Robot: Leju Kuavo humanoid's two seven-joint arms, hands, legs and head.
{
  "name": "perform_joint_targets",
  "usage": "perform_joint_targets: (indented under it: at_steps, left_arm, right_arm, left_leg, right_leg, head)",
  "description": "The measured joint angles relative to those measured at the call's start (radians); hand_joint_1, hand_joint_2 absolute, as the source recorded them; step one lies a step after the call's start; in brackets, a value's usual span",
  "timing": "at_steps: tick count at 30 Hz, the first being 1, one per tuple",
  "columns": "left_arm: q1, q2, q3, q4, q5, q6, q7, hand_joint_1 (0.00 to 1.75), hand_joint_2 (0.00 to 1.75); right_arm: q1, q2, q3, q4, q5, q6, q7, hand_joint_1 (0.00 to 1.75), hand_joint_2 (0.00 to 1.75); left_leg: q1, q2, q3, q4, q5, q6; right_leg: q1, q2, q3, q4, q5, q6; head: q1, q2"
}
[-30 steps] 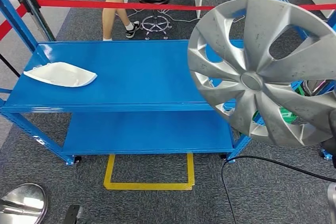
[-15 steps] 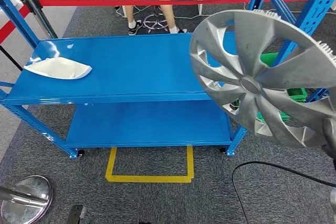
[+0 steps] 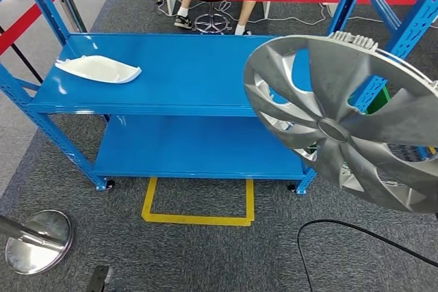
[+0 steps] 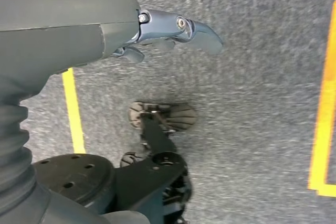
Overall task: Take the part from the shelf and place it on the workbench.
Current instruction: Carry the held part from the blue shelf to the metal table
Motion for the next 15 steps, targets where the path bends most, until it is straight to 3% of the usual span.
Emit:
perform_joint_targets:
  at_steps: [1, 3, 5, 7, 8, 10, 12, 13, 14, 15]
  left_arm:
    - [0.000, -0.001, 0.000, 0.000, -0.004, 0.001, 0.001, 0.00, 1.75]
    - [0.000, -0.003, 0.000, 0.000, -0.008, 0.001, 0.001, 0.00, 1.75]
    - [-0.001, -0.004, -0.001, 0.000, -0.009, 0.002, 0.000, 0.00, 1.75]
    - [0.000, -0.005, -0.001, 0.000, -0.009, 0.003, 0.001, 0.00, 1.75]
    - [0.000, -0.005, -0.001, 0.000, -0.009, 0.003, 0.001, 0.00, 1.75]
    - [0.001, -0.005, -0.001, 0.000, -0.009, 0.004, 0.003, 0.00, 1.75]
    - [0.000, -0.007, -0.001, 0.000, -0.009, 0.004, 0.004, 0.00, 1.75]
    - [0.000, -0.008, -0.001, 0.000, -0.009, 0.004, 0.004, 0.00, 1.75]
    - [-0.001, -0.008, -0.001, 0.000, -0.009, 0.004, 0.005, 0.00, 1.75]
    - [-0.001, -0.008, -0.001, 0.000, -0.010, 0.004, 0.006, 0.00, 1.75]
  right_arm:
    - [0.009, 0.002, -0.009, -0.006, 0.003, 0.006, -0.002, 1.75, 1.75]
    - [0.018, 0.006, -0.026, -0.019, 0.008, 0.020, -0.003, 1.75, 1.75]
    - [0.023, 0.012, -0.036, -0.029, 0.019, 0.029, -0.003, 1.75, 1.75]
    - [0.026, 0.018, -0.039, -0.034, 0.034, 0.033, -0.002, 1.75, 1.75]
    - [0.027, 0.020, -0.039, -0.035, 0.041, 0.033, -0.002, 1.75, 1.75]
    - [0.028, 0.025, -0.040, -0.038, 0.050, 0.033, -0.003, 1.75, 1.75]
    - [0.030, 0.029, -0.041, -0.041, 0.054, 0.033, -0.003, 1.75, 1.75]
    - [0.031, 0.031, -0.042, -0.041, 0.054, 0.033, -0.003, 1.75, 1.75]
    - [0.032, 0.033, -0.043, -0.041, 0.055, 0.033, -0.003, 1.75, 1.75]
    - [0.034, 0.035, -0.045, -0.041, 0.055, 0.034, -0.004, 1.75, 1.75]
  left_leg:
    - [0.000, -0.001, -0.011, 0.001, 0.009, -0.002]
    - [-0.001, -0.002, -0.028, 0.003, 0.026, -0.011]
    - [-0.002, -0.001, -0.034, 0.004, 0.043, -0.021]
    - [-0.002, -0.001, -0.038, 0.002, 0.057, -0.032]
    - [-0.001, -0.001, -0.045, 0.007, 0.049, -0.038]
    - [0.001, -0.001, -0.071, 0.065, -0.020, -0.051]
    - [0.006, -0.001, -0.106, 0.192, -0.121, -0.062]
    - [0.009, -0.001, -0.117, 0.251, -0.148, -0.066]
    - [0.011, 0.000, -0.116, 0.288, -0.154, -0.068]
    - [0.012, 0.000, -0.099, 0.290, -0.140, -0.069]
  right_leg:
    - [0.000, 0.000, 0.045, -0.053, 0.027, -0.001]
    - [0.001, 0.002, 0.149, -0.199, 0.040, -0.004]
    - [0.006, 0.006, 0.195, -0.279, 0.029, -0.010]
    - [0.007, 0.007, 0.182, -0.283, 0.042, -0.024]
    - [0.006, 0.006, 0.174, -0.283, 0.050, -0.033]
    - [0.000, 0.002, 0.152, -0.285, 0.074, -0.049]
    - [0.000, 0.000, 0.124, -0.283, 0.098, -0.053]
    - [0.000, 0.000, 0.109, -0.283, 0.109, -0.053]
    - [0.000, -0.001, 0.094, -0.282, 0.120, -0.051]
    - [0.000, -0.002, 0.080, -0.282, 0.131, -0.049]
  head:
    - [0.000, 0.000]
    - [-0.001, 0.000]
    - [0.000, 0.000]
    - [0.002, 0.000]
    - [0.002, 0.000]
    - [-0.003, 0.000]
    - [-0.006, 0.000]
    - [-0.006, 0.000]
    - [-0.006, 0.000]
    - [-0.007, 0.000]
